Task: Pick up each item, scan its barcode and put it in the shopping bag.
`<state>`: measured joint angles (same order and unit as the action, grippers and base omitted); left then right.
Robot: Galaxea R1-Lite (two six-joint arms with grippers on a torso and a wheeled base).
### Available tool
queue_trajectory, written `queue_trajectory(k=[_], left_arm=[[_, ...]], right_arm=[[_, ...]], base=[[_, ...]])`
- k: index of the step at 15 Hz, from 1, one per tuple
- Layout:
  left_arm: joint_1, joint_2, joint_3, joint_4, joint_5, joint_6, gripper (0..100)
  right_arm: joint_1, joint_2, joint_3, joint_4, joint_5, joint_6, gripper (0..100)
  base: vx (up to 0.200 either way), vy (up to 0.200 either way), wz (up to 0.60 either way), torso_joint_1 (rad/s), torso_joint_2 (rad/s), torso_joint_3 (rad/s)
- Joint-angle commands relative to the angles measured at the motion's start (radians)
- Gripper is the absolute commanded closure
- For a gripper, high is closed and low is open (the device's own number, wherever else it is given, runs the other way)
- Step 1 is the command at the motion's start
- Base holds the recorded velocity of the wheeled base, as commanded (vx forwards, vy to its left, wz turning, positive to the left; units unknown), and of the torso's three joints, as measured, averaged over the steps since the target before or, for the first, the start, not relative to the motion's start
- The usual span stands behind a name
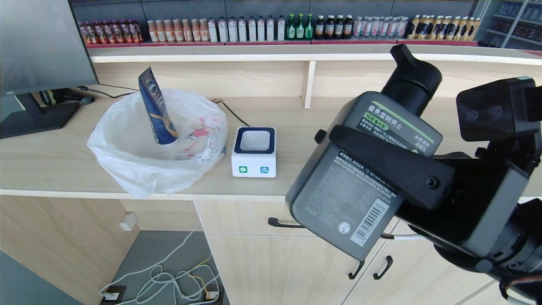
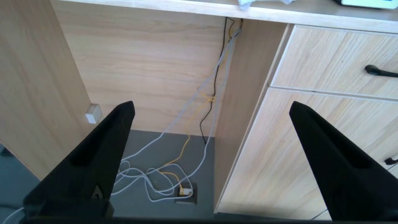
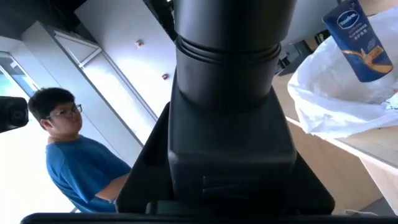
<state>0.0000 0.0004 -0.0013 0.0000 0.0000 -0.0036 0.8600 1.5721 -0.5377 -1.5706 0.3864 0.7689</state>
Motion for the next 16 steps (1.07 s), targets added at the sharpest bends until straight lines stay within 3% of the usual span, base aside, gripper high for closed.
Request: queue_trajectory(k=[1, 7, 16], left_arm=[[0.000, 0.000, 0.000, 0.000, 0.000, 0.001, 0], [0.000, 0.000, 0.000, 0.000, 0.000, 0.001, 0], [0.000, 0.000, 0.000, 0.000, 0.000, 0.001, 0]], right_arm=[[0.024, -0.012, -0.004, 0.000, 0.000, 0.003, 100], [0.053, 0.057, -0.090, 0.000, 0.002, 0.006, 100], [0.063, 0.051, -0.100, 0.000, 0.002, 0.007, 100]], base=[[0.000, 0.000, 0.00, 0.000, 0.00, 0.000], [0.000, 0.000, 0.00, 0.000, 0.00, 0.000], [0.000, 0.000, 0.00, 0.000, 0.00, 0.000]])
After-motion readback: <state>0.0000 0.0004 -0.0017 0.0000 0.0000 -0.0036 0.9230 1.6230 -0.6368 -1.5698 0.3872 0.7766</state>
